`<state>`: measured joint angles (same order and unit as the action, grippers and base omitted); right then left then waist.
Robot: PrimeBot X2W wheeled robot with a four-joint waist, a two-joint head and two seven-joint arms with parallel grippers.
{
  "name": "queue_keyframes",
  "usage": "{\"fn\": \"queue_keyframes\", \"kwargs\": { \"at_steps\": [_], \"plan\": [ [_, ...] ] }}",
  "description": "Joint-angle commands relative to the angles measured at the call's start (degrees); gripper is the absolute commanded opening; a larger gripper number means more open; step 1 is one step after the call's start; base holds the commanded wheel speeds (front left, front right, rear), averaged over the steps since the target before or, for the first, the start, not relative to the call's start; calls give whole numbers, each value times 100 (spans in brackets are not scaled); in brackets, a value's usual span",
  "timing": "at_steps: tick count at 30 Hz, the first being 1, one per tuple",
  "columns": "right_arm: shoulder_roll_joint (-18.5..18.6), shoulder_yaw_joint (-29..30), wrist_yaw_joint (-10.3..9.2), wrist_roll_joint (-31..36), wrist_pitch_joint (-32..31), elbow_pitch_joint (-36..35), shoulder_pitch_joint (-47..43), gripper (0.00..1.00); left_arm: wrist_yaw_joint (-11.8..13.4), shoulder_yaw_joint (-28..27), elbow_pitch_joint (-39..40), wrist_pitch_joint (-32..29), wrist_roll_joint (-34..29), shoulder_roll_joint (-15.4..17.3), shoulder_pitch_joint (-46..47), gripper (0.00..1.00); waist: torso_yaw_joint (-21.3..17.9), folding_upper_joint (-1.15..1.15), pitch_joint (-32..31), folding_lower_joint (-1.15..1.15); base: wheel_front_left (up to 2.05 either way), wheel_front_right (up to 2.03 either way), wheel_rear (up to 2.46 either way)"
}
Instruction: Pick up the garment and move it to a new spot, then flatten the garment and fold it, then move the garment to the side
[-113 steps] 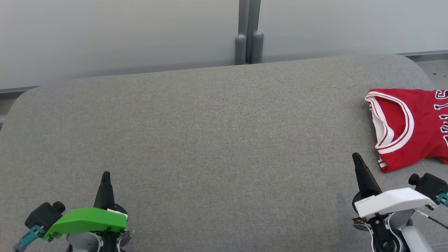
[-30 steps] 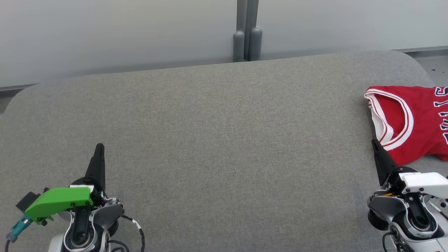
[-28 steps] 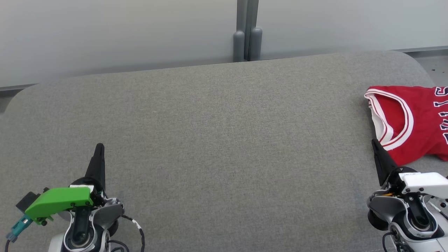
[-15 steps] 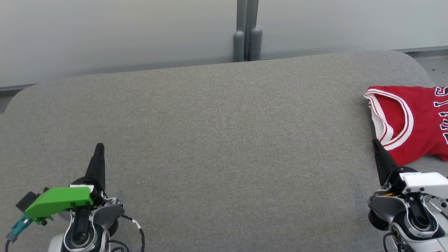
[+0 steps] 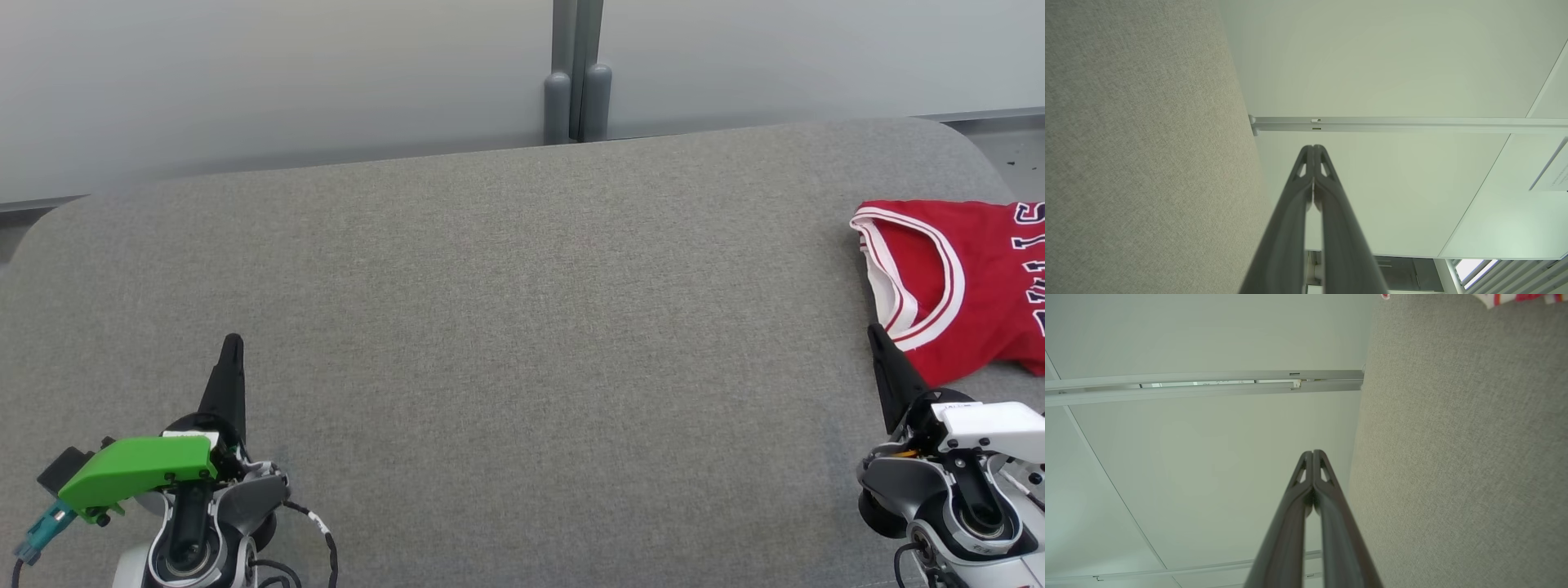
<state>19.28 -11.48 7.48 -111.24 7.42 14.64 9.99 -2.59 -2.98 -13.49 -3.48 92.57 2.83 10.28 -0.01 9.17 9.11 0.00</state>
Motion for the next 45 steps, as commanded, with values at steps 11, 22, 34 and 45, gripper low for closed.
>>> {"fn": "queue_keyframes", "kwargs": {
  "at_steps": [11, 22, 34, 45],
  "plan": [
    [78, -63, 2, -65, 66, -40, 53, 0, -43, -11, -6, -20, 2, 3, 78, 0, 0, 0, 1, 0, 0, 0, 0],
    [123, -120, 2, -121, 118, -65, 55, 0, -43, -11, -4, -20, 2, 3, 76, 0, 0, 0, 1, 0, 0, 0, 0],
    [163, -168, 2, -164, 162, -86, 58, 0, -42, -10, -3, -20, 2, 3, 75, 0, 0, 0, 2, 0, 0, 0, 0],
    [196, -206, 2, -205, 191, -104, 61, 0, -42, -10, -1, -20, 2, 3, 75, 0, 0, 0, 2, 0, 0, 0, 0]
  ]
}}
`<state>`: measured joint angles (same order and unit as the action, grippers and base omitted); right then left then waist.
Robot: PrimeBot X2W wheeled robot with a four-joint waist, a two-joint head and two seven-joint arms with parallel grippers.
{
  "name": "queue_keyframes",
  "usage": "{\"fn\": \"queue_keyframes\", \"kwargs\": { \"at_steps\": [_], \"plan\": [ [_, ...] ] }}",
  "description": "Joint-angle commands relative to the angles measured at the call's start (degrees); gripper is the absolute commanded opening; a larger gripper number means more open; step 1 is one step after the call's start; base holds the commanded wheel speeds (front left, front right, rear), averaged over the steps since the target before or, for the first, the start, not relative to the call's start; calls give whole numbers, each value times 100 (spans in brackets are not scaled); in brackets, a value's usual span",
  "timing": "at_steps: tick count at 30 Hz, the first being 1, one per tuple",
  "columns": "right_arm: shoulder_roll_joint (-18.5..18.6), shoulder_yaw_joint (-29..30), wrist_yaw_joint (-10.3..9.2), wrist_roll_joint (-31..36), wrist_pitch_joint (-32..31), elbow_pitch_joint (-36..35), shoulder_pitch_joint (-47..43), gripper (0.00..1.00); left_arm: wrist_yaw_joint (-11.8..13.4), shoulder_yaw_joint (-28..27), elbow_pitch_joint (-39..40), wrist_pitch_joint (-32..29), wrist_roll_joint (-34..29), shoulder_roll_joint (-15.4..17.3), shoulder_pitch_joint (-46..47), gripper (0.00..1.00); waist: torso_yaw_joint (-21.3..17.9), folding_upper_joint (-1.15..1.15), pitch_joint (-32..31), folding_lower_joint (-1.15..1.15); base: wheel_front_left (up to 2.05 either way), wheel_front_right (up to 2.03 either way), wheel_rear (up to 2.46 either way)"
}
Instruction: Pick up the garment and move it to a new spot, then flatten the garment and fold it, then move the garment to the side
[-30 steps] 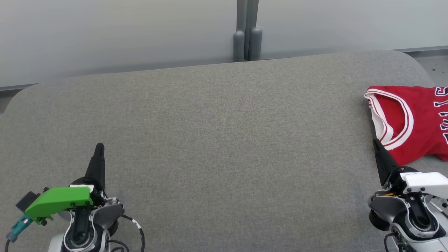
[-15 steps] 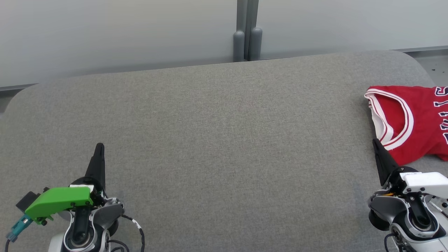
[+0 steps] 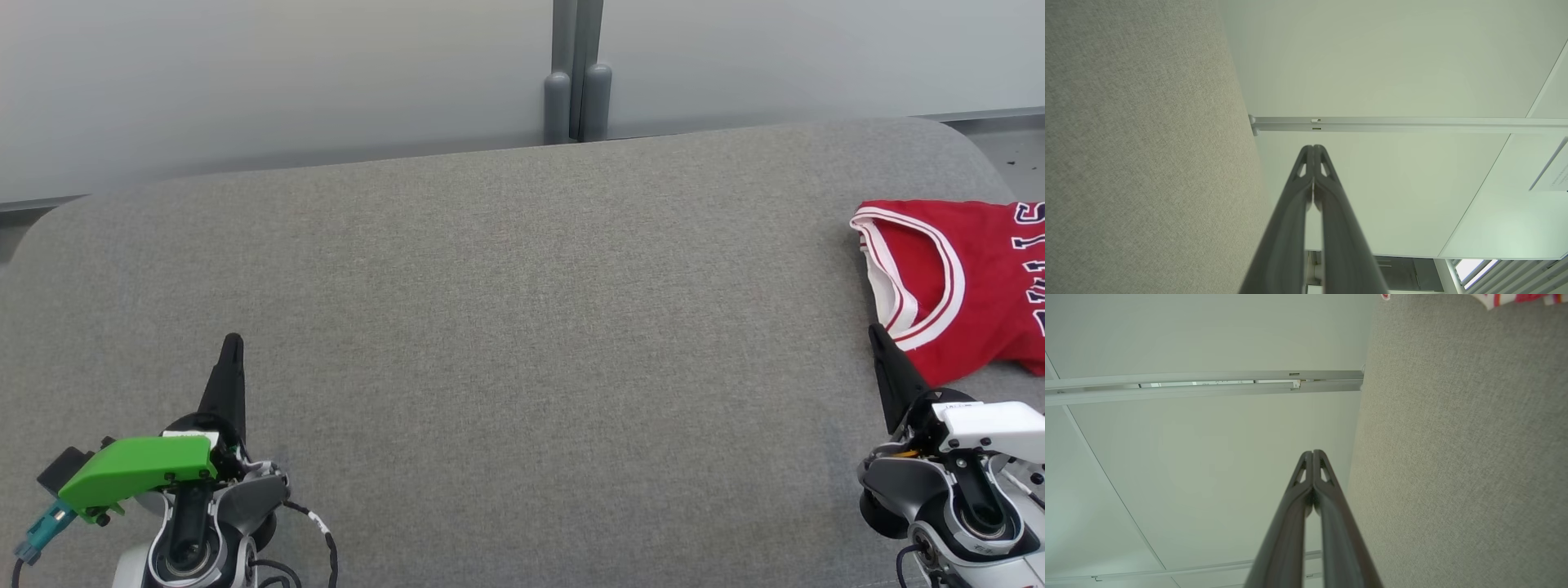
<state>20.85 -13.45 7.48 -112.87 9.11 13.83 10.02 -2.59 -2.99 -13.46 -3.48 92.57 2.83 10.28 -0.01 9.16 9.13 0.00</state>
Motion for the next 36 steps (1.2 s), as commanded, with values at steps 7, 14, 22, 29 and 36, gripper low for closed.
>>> {"fn": "queue_keyframes", "kwargs": {
  "at_steps": [7, 14, 22, 29, 36],
  "plan": [
    [54, -26, 2, -62, 44, -29, 60, 0, -42, -9, -2, -20, 2, 3, 74, 0, 0, 0, 0, 0, 0, 0, 0],
    [71, -47, 2, -71, 53, -36, 61, 0, -41, -9, -2, -20, 2, 3, 74, 0, 0, 0, 0, 0, 0, 0, 0],
    [81, -65, 2, -92, 64, -47, 62, 0, -41, -9, -1, -20, 2, 3, 73, 0, 0, 0, 1, 0, 0, 0, 0],
    [95, -81, 2, -110, 84, -54, 63, 0, -41, -9, 0, -20, 2, 3, 73, 0, 0, 0, 1, 0, 0, 0, 0],
    [102, -93, 2, -121, 99, -60, 64, 0, -41, -9, 0, -20, 2, 3, 73, 0, 0, 0, 1, 0, 0, 0, 0]
  ]
}}
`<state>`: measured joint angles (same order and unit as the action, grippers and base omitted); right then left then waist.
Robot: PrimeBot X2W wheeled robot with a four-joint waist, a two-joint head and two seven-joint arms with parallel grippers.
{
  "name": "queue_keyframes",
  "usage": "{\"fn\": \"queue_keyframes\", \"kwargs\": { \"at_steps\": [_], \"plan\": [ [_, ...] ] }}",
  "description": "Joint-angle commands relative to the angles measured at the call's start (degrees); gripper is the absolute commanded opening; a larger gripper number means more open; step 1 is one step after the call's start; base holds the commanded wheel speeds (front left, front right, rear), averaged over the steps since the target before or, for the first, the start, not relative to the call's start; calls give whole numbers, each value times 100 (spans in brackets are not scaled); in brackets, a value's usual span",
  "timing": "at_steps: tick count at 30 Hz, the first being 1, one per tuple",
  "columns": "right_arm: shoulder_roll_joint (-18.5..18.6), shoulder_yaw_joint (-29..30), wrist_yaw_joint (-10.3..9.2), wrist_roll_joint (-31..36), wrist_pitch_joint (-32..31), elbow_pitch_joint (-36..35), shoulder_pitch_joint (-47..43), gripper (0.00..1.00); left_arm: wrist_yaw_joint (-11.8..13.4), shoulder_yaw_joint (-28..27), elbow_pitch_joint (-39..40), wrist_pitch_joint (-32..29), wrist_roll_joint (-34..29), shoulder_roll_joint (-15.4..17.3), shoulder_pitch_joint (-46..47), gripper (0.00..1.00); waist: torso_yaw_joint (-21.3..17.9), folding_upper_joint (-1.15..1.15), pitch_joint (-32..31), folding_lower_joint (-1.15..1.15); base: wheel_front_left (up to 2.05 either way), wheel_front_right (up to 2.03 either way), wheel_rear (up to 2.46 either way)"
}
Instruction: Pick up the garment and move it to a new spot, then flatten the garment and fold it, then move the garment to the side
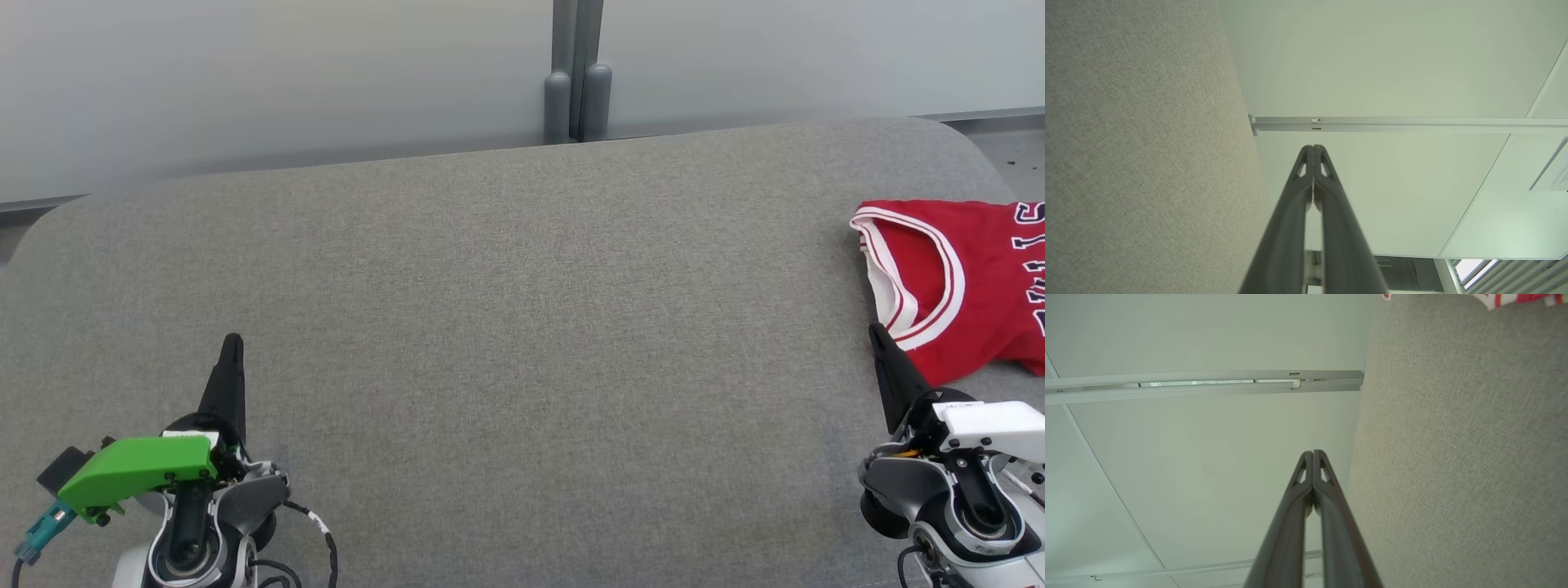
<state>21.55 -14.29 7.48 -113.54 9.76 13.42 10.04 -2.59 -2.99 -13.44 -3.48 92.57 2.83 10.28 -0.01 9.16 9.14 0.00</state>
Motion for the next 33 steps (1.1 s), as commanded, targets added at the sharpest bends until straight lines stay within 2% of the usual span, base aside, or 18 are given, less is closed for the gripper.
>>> {"fn": "queue_keyframes", "kwargs": {
  "at_steps": [1, 33],
  "plan": [
    [34, -11, 2, -56, 36, -20, 62, 0, -41, -9, -2, -20, 2, 3, 73, 0, 0, 0, 0, 0, 0, 0, 0],
    [62, -52, 2, -89, 67, -39, 64, 0, -40, -9, -1, -20, 2, 3, 72, 0, 0, 0, 0, 0, 0, 0, 0]
  ]
}}
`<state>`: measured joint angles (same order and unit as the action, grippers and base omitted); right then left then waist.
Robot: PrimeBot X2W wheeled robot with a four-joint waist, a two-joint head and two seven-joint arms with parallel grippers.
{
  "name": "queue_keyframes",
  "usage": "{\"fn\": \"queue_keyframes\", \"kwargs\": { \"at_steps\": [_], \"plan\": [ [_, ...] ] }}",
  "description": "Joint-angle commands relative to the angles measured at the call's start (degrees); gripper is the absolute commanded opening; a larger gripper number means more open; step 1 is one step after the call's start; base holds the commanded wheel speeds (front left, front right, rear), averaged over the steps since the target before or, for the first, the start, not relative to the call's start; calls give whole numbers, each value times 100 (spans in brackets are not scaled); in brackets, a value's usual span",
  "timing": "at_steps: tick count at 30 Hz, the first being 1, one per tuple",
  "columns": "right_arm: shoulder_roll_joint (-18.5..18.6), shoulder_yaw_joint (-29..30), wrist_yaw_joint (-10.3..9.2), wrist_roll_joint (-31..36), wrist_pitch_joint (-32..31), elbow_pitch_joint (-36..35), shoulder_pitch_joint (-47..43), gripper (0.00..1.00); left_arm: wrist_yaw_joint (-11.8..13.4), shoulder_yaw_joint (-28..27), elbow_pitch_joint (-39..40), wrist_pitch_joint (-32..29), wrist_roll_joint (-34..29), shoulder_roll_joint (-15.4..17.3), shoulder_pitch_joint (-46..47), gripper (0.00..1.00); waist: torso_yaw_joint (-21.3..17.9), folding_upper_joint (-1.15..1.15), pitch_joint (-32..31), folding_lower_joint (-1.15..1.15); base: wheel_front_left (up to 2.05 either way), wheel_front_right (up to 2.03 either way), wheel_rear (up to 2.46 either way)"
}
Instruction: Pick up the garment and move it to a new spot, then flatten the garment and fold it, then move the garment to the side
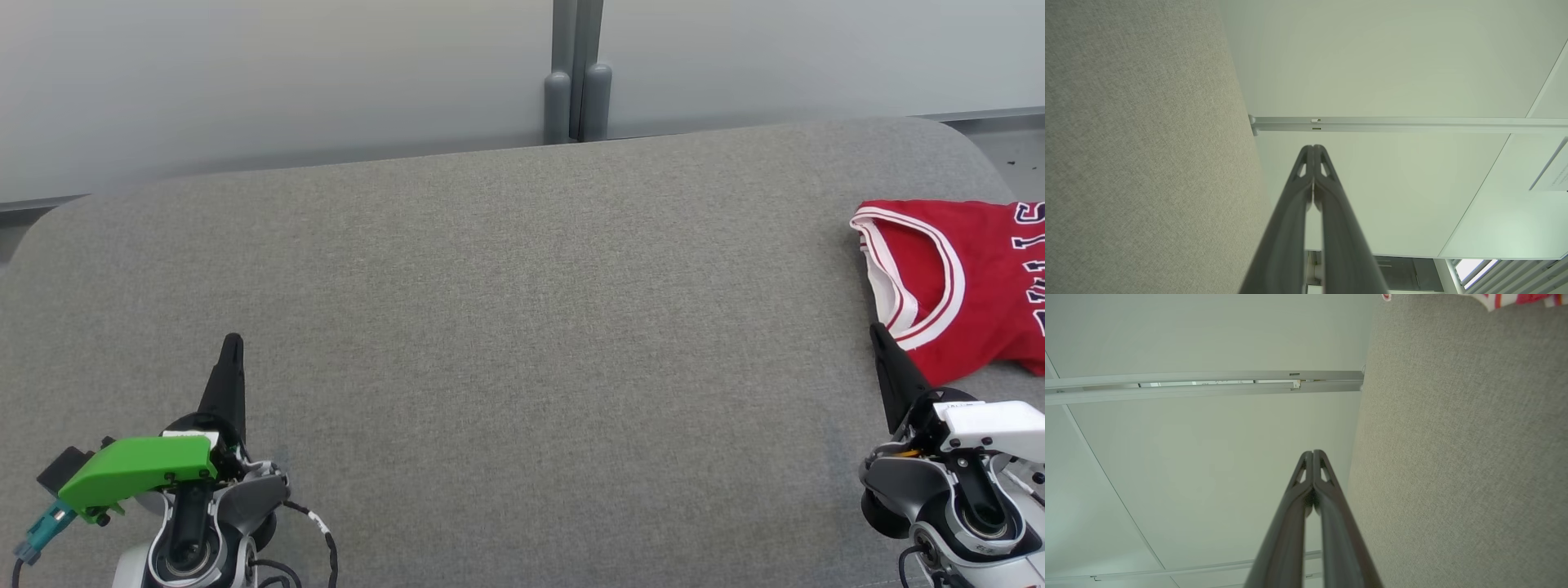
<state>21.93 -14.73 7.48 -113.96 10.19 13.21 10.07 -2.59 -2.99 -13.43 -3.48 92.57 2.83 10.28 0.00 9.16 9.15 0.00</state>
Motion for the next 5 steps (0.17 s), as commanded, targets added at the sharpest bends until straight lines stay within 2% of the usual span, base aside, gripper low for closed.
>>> {"fn": "queue_keyframes", "kwargs": {
  "at_steps": [1, 5],
  "plan": [
    [24, -10, 2, -48, 25, -19, 61, 0, -40, -9, -2, -20, 2, 3, 72, 0, 0, 0, 0, 0, 0, 0, 0],
    [27, -12, 2, -52, 31, -21, 61, 0, -40, -9, -1, -20, 2, 3, 72, 0, 0, 0, 0, 0, 0, 0, 0]
  ]
}}
